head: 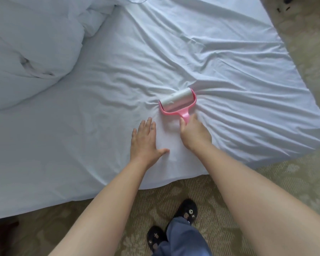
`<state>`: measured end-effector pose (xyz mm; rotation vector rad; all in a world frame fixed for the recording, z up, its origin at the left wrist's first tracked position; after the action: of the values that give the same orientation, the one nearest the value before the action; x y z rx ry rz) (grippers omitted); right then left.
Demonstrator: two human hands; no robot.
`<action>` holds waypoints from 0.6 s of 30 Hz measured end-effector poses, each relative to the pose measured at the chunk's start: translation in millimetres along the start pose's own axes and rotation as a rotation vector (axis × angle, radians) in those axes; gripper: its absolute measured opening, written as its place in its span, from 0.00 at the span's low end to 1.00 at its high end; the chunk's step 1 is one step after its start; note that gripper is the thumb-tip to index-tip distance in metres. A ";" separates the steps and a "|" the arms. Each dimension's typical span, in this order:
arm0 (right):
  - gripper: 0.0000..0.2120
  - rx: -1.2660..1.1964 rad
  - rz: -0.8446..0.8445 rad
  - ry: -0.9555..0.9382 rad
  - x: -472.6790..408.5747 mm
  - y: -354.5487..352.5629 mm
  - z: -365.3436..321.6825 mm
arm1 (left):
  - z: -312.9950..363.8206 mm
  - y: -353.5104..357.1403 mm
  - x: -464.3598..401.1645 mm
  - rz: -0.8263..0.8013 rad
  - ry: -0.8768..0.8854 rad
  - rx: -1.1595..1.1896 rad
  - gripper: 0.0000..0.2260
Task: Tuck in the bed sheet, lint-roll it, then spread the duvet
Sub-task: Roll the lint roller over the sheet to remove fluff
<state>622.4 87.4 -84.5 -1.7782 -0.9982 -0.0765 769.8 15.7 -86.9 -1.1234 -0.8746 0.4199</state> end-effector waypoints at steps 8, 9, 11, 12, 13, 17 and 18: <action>0.19 -0.020 0.021 0.052 55.7 16.5 28.5 | 1.2 2.8 19.8 -0.009 -0.004 0.035 0.44; 0.19 -0.013 0.025 0.051 61.2 15.8 30.0 | 3.2 2.3 22.2 -0.008 0.000 0.037 0.44; 0.19 -0.002 0.040 0.037 72.5 11.0 32.4 | 6.7 0.2 26.7 -0.002 0.006 0.043 0.45; 0.19 0.006 0.046 0.025 78.5 7.9 33.2 | 8.3 -1.3 28.9 0.001 0.007 0.046 0.45; 0.19 0.020 0.048 0.008 84.9 6.2 33.4 | 9.6 -3.1 31.0 0.004 0.008 0.049 0.45; 0.19 0.090 0.012 -0.036 116.0 13.4 35.4 | 8.1 -5.1 42.2 -0.011 -0.004 0.079 0.47; 0.18 0.100 0.002 -0.034 123.3 17.6 37.5 | 6.4 -4.5 45.2 -0.021 -0.010 0.079 0.48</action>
<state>699.5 187.9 -54.9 -1.6940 -1.0071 0.0045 791.7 49.0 -64.1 -1.0395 -0.8706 0.4392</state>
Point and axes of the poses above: each hand's wrist, its own x-axis away from the middle knuckle, its own y-axis out of the palm, z = x × y, the point moved 8 cm from there along -x, towards the middle knuckle, and after that the axes turned 1 degree about -x, right-handed, at the moved point
